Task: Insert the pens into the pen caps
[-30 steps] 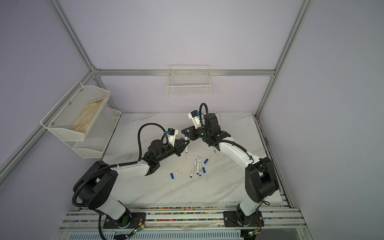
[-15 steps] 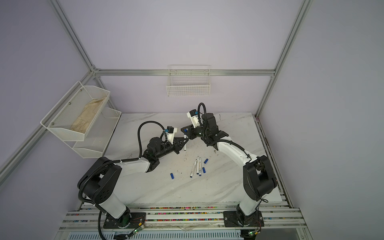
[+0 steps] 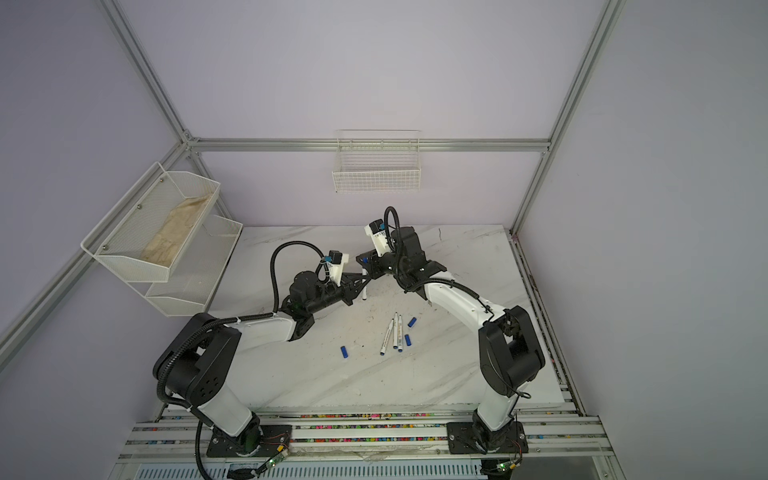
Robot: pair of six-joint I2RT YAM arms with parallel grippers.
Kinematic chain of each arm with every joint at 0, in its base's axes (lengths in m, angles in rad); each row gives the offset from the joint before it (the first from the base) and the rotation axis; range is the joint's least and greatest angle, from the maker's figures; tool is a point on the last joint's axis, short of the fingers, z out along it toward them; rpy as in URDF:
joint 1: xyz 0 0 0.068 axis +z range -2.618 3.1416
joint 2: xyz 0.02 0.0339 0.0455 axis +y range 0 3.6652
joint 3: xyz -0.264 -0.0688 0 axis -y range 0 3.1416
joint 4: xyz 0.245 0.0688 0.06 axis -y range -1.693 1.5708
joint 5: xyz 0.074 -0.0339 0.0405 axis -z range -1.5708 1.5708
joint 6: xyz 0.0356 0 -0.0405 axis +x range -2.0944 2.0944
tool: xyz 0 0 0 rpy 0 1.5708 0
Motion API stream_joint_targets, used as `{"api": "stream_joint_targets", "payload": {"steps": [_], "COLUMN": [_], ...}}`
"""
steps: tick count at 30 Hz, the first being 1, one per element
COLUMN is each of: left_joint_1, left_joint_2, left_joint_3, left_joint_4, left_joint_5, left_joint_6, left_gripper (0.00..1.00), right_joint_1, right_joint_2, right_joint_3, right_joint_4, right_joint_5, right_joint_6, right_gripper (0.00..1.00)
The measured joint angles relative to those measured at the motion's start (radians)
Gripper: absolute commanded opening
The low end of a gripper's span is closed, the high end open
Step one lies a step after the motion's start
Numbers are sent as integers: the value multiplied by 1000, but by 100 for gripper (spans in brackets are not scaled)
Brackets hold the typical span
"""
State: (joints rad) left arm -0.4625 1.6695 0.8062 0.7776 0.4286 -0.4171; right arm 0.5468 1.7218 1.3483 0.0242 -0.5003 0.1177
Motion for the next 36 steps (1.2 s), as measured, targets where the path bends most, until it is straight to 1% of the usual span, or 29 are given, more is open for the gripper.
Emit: {"api": "stream_joint_targets", "payload": {"steps": [4,6,10,12,14,19,21,24,30,36], "left_joint_1": [0,2,21,24,24,23,23,23,16,-11], "left_joint_2": [0,0,0,0,0,0,0,0,2,16], "left_joint_3": [0,0,0,0,0,3,5,6,6,10], "left_joint_4": [-10,-19,-70,-95,-114,-116,-117,-126,-197,-200], "left_joint_5": [7,6,2,-2,-2,3,7,3,-35,-70], "left_joint_6": [13,14,21,34,48,89,100,116,134,126], "left_gripper": [0,0,0,0,0,0,0,0,0,0], "right_joint_1": [-8,10,54,58,43,-12,-16,-7,16,-5], "right_joint_2": [1,8,42,51,51,51,51,58,87,85], "right_joint_3": [-9,-1,20,18,8,-24,-25,-21,-14,-25], "right_joint_4": [6,-3,-11,-8,-6,36,37,36,20,7], "right_joint_5": [-18,8,95,105,90,-20,-39,-26,14,-13], "right_joint_6": [23,19,-4,-7,0,63,78,77,67,66], "right_gripper": [0,0,0,0,0,0,0,0,0,0]}}
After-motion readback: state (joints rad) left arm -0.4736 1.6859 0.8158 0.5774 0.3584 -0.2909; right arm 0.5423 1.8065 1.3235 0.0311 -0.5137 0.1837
